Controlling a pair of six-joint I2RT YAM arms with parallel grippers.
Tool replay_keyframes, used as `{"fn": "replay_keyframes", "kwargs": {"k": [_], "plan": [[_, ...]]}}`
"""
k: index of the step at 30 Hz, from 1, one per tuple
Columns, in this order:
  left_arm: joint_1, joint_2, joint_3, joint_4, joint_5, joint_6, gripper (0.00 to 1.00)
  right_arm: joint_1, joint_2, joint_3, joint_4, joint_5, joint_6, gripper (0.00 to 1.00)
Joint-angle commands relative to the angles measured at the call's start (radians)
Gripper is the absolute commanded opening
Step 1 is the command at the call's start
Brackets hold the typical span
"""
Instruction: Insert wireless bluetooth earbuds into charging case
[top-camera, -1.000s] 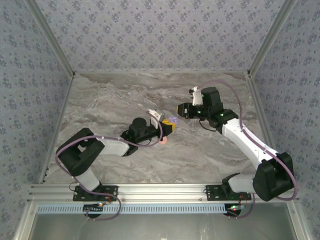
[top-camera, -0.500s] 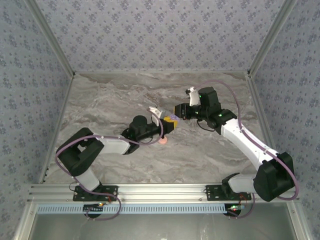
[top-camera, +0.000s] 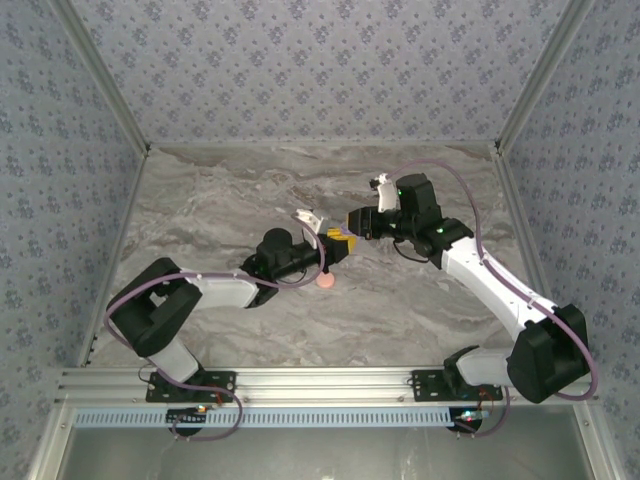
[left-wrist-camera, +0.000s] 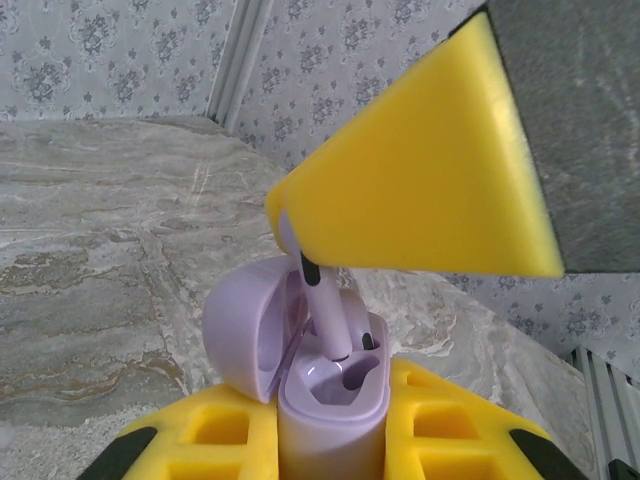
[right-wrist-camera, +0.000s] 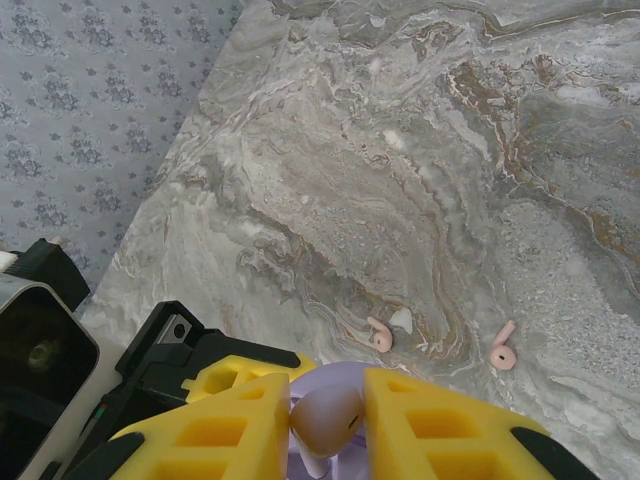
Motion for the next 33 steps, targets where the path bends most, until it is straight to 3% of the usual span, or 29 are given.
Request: {"fn": "replay_keyframes", "kwargs": {"k": [1,23,33], "plan": [[-0.004,-0.042,0.028,0.009,-0.017,0.006,0.11,0.006,-0.011,0.031,-0.019,-0.014,-0.022,0.26],[-0.004,-0.055,0.034,-0.002,-0.044,0.009,0.10,0.010,-0.010,0.035,-0.057,-0.018,-0.046,0.26],[-0.004,-0.054,0.043,-0.027,-0.021,0.030,0.10,0.017,-0.002,0.059,-0.090,-0.023,-0.065,0.36]]}}
